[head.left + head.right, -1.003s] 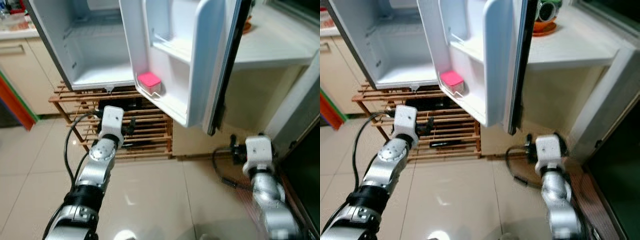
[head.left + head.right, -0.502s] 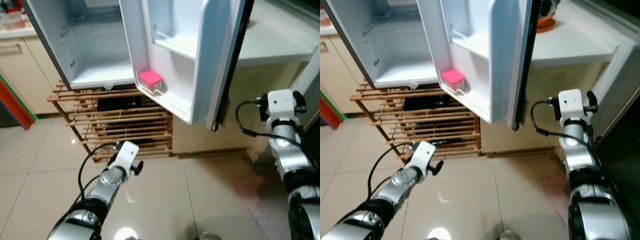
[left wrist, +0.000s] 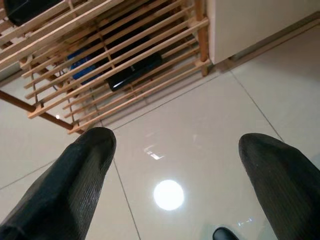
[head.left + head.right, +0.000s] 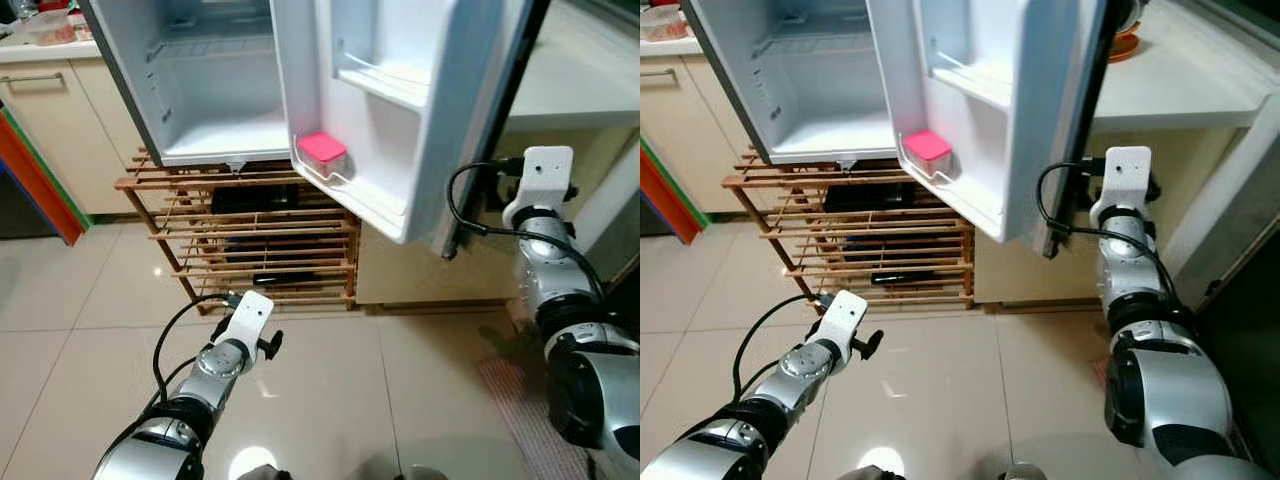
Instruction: Restocking fridge
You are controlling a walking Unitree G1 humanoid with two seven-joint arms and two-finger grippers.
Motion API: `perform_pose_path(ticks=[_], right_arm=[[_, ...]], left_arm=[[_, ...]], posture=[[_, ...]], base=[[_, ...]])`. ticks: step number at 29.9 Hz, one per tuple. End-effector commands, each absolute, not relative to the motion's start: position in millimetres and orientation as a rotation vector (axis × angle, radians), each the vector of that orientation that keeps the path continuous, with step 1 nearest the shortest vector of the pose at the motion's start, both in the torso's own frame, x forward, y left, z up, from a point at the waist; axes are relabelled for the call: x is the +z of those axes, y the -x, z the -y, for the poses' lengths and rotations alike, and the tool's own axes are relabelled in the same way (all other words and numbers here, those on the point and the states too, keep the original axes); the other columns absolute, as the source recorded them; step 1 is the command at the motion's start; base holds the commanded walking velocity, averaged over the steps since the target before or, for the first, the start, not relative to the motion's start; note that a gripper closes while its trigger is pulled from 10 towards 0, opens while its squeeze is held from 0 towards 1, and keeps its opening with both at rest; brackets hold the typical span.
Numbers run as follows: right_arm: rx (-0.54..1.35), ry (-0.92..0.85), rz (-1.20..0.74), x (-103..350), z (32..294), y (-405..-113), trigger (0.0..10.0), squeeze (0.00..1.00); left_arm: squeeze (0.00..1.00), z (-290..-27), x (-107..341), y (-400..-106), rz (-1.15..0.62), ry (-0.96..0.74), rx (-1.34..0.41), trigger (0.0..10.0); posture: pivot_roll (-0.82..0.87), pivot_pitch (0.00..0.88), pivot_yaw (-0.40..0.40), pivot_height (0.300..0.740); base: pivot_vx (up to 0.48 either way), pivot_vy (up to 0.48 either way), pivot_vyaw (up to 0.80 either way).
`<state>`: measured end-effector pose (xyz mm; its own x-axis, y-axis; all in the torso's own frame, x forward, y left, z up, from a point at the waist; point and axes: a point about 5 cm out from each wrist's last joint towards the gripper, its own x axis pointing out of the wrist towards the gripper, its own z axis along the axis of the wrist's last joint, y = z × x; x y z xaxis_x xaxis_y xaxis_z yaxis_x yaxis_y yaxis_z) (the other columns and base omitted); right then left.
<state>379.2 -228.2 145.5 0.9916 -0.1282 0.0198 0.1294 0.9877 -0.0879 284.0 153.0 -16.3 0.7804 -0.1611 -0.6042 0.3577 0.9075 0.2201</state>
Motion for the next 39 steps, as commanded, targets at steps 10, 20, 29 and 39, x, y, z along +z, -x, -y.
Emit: perform_pose_path(ticks=[10,20,29,39], right_arm=[[0.55,-0.253,0.082,168,122,-348,10.0,0.0],[0.668,-0.458,-0.11,146,137,-307,10.0,0.0],[0.198,-0.162,-0.078,139,181,-317,10.0,0.0],[-0.088,0.079,0.074,123,201,-288,10.0,0.0]], left_arm=[[0.0,-149,-16,-286,-0.632,-0.331,-0.315,10.0],[0.0,-131,-29,-273,-0.783,-0.346,-0.484,10.0],[0.0,-121,-3,-298,-0.576,-0.294,-0.42,10.0],[0.0,-145,112,-341,0.07,-0.128,-0.204,10.0]], posture=[[-0.17,0.0,0.075,0.725],[-0.18,0.0,0.08,0.725],[-0.18,0.0,0.076,0.725],[-0.15,0.0,0.07,0.725]], base=[[0.0,0.0,0.0],[0.0,0.0,0.0],[0.0,0.0,0.0],[0.0,0.0,0.0]])
